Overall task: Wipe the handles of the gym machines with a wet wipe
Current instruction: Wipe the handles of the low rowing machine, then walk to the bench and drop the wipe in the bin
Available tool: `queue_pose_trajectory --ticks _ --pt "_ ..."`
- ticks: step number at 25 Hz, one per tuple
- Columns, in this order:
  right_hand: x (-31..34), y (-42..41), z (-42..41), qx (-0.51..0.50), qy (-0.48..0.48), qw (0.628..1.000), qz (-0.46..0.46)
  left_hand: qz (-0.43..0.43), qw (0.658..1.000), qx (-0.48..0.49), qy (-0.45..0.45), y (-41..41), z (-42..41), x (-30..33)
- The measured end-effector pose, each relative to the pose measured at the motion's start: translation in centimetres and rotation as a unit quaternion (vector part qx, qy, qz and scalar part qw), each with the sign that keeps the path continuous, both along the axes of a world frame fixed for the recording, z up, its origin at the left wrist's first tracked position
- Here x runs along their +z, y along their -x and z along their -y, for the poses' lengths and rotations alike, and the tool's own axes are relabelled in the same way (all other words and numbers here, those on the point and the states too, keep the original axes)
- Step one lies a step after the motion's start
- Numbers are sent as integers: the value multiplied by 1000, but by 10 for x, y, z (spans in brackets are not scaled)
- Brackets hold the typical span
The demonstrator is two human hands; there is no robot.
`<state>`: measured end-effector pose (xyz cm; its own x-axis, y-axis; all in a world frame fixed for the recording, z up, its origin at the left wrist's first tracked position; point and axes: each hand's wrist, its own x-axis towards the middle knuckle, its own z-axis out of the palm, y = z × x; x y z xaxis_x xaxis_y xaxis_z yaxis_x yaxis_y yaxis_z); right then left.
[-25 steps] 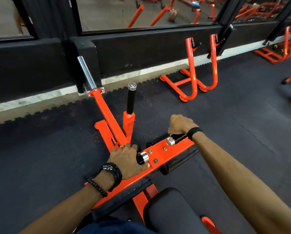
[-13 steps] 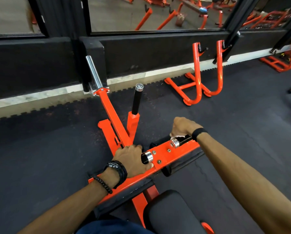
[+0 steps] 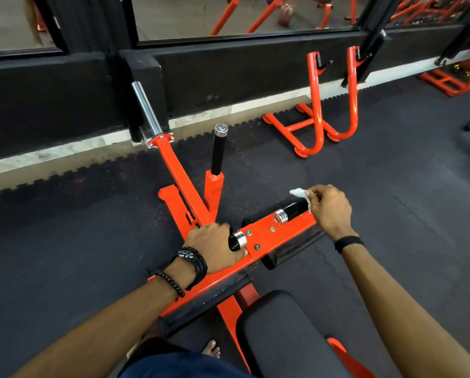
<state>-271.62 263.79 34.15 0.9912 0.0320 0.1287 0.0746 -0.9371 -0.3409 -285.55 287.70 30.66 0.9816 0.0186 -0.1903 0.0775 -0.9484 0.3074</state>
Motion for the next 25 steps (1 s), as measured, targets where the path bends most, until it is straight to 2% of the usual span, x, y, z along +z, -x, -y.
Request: queue_pose_trajectory --ticks 2,5,6,9,13,17,23,25 --pt "-11 17 -13 -12 -52 998 35 3 1000 0 -2 0 0 2" --pt "-22 44 -28 105 -98 987 70 4 1000 0 1 3 2 4" --pt "-22 39 -20 91 -106 987 74 5 1000 -3 0 3 2 4" --pt "-23 22 14 -46 -99 993 38 18 1000 -16 -13 3 1 5" --pt "-50 100 -4 5 -92 994 -65 85 992 -68 -60 9 1 9" --pt "-61 193 -7 -66 -196 975 -79 125 987 -84 -50 20 0 12" --pt "-7 313 28 -169 -244 953 61 205 967 -148 -34 75 15 11" --pt "3 358 43 -206 -271 937 73 195 964 -180 5 107 39 10"
